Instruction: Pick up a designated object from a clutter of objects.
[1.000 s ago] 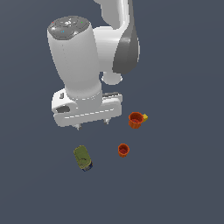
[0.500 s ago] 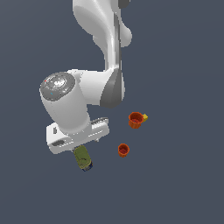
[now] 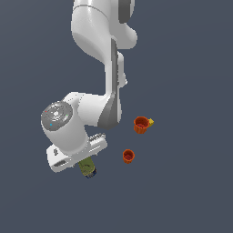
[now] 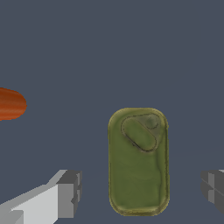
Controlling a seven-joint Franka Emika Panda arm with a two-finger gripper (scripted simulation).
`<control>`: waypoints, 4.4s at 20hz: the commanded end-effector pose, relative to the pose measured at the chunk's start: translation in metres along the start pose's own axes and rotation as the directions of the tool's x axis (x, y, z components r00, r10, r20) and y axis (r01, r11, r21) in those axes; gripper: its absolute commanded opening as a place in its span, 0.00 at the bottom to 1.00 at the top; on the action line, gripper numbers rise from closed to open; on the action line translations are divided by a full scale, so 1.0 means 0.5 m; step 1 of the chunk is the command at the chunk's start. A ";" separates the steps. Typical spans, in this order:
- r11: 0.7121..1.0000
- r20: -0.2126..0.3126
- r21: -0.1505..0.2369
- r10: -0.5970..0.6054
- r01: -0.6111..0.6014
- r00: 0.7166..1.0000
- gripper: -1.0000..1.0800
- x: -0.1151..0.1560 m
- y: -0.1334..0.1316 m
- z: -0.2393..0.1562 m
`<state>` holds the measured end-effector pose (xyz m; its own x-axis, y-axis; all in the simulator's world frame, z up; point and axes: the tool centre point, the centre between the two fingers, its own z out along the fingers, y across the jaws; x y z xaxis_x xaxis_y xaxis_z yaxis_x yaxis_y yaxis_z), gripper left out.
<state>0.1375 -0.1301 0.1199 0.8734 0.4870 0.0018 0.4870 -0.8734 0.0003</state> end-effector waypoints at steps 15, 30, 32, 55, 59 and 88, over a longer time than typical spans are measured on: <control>1.000 0.002 0.001 -0.021 0.021 1.000 0.96 -0.002 0.009 0.088; 1.000 0.002 0.000 -0.023 0.023 1.000 0.00 0.000 0.010 0.123; 1.000 0.002 0.000 -0.023 0.023 1.000 0.00 0.000 0.010 0.123; 1.000 0.003 0.001 -0.023 0.023 1.000 0.00 -0.073 -0.055 0.012; 1.000 0.002 0.001 -0.023 0.023 1.000 0.00 -0.105 -0.085 -0.038; 1.000 0.002 0.000 -0.023 0.023 1.000 0.00 -0.344 -0.304 -0.430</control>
<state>-0.0796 -0.0833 0.3227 0.8621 0.5067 -0.0030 0.5067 -0.8621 -0.0021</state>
